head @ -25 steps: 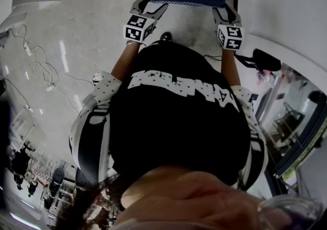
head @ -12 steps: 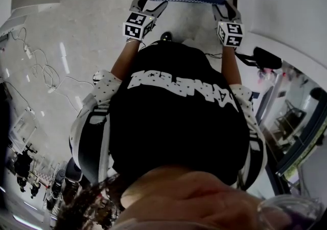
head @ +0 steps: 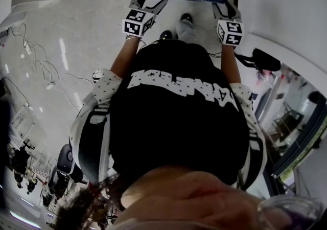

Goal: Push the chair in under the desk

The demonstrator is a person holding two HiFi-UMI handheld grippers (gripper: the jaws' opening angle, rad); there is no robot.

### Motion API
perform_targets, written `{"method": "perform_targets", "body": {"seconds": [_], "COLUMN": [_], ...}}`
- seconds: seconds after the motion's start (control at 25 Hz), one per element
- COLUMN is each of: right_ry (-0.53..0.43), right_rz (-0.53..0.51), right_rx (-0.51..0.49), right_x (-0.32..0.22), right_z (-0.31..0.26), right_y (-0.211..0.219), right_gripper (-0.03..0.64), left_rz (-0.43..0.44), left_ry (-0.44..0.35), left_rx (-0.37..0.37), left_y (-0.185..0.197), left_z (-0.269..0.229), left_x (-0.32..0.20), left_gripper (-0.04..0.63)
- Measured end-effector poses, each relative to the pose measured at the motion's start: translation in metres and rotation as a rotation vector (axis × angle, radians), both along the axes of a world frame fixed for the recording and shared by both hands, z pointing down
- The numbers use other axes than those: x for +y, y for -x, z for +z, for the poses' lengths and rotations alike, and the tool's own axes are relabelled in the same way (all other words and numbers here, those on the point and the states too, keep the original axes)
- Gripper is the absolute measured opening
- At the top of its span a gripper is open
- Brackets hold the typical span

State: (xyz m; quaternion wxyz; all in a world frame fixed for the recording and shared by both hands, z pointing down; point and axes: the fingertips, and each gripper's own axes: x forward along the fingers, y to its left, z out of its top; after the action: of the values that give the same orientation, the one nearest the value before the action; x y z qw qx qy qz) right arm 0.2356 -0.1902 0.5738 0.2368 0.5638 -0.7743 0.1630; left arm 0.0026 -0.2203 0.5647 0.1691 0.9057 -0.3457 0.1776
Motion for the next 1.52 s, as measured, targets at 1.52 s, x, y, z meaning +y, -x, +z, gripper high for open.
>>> {"method": "perform_targets", "body": {"seconds": [1.52], "right_ry": [0.026], "right_rz": [-0.056], "right_rx": [-0.019], "right_x": [-0.058], "right_z": [0.011], "right_y": [0.009], "right_gripper": [0.210], "left_rz": [-0.053], "left_ry": [0.012], "left_rx": [0.007], "left_y": [0.009], "left_z": [0.010], "left_x": [-0.058], "left_gripper": [0.308]}}
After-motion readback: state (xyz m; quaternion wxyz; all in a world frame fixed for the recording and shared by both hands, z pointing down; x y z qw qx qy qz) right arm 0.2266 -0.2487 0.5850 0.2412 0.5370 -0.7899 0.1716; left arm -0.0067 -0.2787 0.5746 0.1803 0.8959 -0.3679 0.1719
